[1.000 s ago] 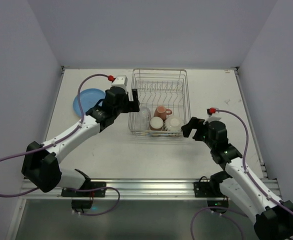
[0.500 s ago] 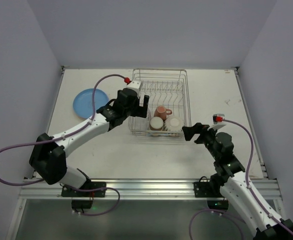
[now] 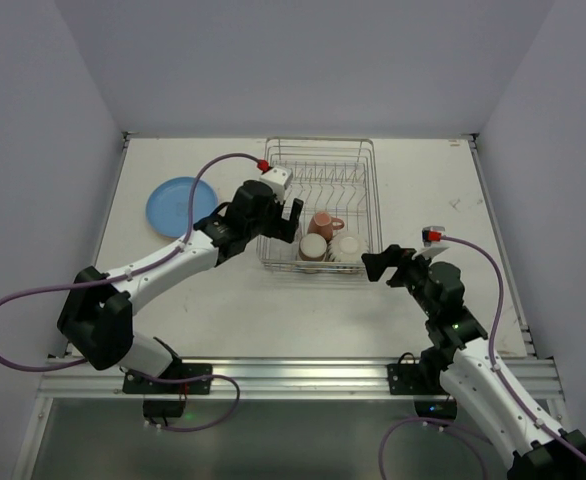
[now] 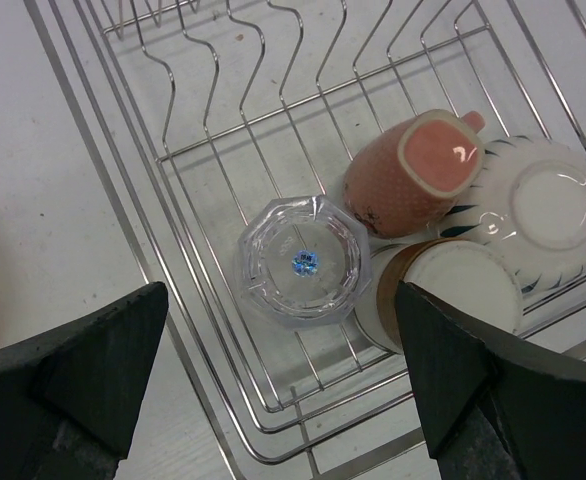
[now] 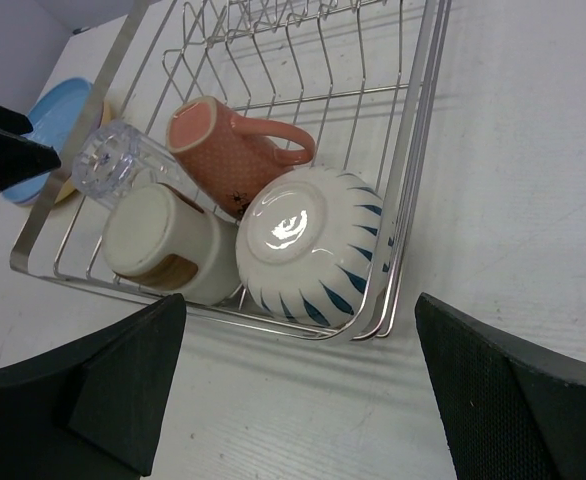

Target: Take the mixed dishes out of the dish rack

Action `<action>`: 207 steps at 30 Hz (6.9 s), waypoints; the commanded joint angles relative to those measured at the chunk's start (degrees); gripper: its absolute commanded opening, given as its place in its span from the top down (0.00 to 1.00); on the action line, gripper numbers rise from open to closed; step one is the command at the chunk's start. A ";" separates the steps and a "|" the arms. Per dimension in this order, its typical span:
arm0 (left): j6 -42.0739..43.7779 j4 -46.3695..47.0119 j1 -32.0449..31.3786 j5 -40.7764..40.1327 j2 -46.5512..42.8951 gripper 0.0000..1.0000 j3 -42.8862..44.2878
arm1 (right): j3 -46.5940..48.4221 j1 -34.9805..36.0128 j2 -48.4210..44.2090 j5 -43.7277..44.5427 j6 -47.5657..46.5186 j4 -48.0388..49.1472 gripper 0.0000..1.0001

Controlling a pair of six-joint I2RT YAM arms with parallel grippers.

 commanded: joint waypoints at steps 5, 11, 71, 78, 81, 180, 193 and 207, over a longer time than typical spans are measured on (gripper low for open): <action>2.95 4.18 0.00 5.48 0.63 0.00 0.42 | 0.99 0.01 0.66 -0.96 0.36 2.89 0.01; 3.21 3.83 0.00 4.95 2.48 0.00 1.47 | 0.99 0.01 0.75 -1.05 0.27 2.98 0.01; -2.58 2.16 0.35 0.11 -7.61 0.48 4.99 | 1.43 0.01 2.15 -1.58 0.18 3.15 0.01; -9.35 4.79 2.54 8.10 -14.92 0.48 0.96 | 1.25 0.10 -0.82 -3.24 -1.13 3.15 0.01; -12.95 6.98 4.04 15.55 -17.82 0.48 -1.68 | 0.99 0.10 -5.47 -8.25 0.61 2.89 0.01; -16.04 19.83 1.41 26.05 -23.54 0.00 -16.81 | 32.79 0.97 2.76 -0.46 4.23 -29.08 1.00; -12.08 13.41 1.41 20.51 -23.71 0.00 -14.78 | 36.41 0.97 12.61 18.98 3.09 -37.80 1.00; -11.55 12.88 1.32 21.04 -22.31 0.00 -14.26 | 37.90 0.89 21.66 22.51 -0.08 -40.09 1.00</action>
